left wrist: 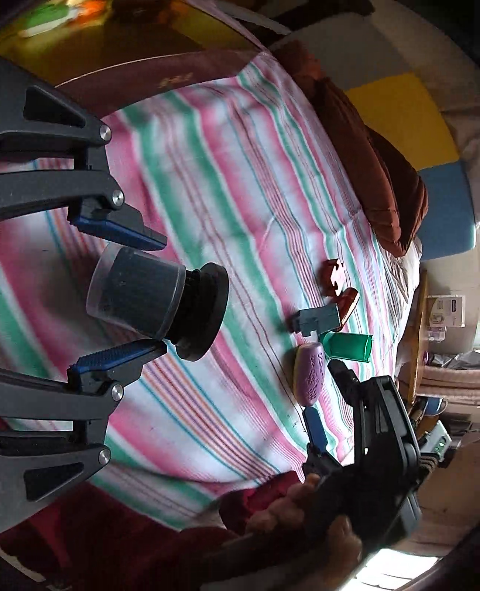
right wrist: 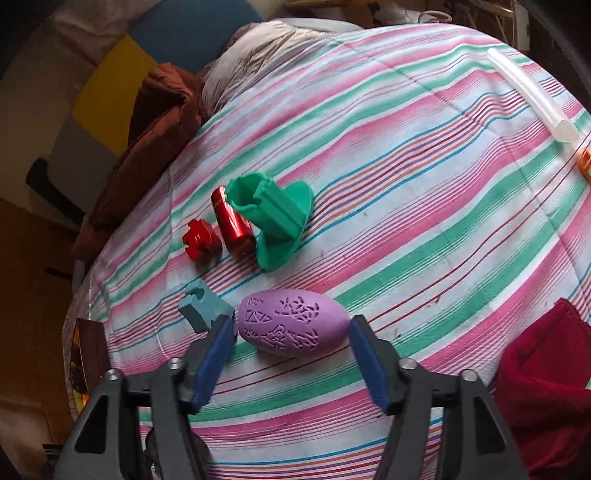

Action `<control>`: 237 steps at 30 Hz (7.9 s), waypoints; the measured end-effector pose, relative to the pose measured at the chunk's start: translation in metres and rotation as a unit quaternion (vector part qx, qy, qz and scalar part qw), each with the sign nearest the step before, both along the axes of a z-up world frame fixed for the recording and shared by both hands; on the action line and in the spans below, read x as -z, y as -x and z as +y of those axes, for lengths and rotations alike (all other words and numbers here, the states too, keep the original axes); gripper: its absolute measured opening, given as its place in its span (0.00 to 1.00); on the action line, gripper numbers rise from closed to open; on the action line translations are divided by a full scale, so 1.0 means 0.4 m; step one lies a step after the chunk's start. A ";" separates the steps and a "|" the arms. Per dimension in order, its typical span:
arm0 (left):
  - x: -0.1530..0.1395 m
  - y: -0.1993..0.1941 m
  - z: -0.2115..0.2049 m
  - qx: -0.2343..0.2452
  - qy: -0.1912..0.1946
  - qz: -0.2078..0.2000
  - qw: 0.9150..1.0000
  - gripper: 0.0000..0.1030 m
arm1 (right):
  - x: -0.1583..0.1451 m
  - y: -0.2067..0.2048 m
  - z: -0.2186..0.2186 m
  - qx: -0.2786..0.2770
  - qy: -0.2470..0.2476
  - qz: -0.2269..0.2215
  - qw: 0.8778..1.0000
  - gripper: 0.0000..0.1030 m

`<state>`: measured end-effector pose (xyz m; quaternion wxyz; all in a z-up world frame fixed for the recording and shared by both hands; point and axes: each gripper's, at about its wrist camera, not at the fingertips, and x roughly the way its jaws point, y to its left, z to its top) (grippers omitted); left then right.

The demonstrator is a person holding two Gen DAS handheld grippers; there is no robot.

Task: Organize rigid objects
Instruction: 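Close the right tool around the purple patterned egg, then carry the jar into the gold tray and open the left tool, then lift the purple egg with the right tool and carry it toward the tray, then lower the purple egg beside the green object and open the right tool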

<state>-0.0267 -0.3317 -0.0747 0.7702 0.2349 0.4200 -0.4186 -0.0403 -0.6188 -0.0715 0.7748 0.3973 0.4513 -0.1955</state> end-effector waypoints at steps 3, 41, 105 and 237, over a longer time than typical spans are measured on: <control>-0.002 0.010 0.023 -0.002 0.008 0.005 1.000 0.49 | 0.005 -0.007 0.004 -0.004 -0.001 0.003 1.000 0.70; -0.001 0.030 0.139 -0.023 0.055 0.037 0.998 0.49 | 0.013 -0.097 0.087 -0.104 0.111 0.066 0.986 0.57; 0.002 -0.276 0.713 -0.341 0.061 0.101 0.933 0.47 | 0.060 -0.161 0.142 -0.155 0.220 0.109 0.957 0.42; -0.107 -0.114 0.913 -0.449 0.075 -0.056 0.889 0.69 | -0.126 -0.369 1.138 -0.457 0.180 -0.081 0.867 0.43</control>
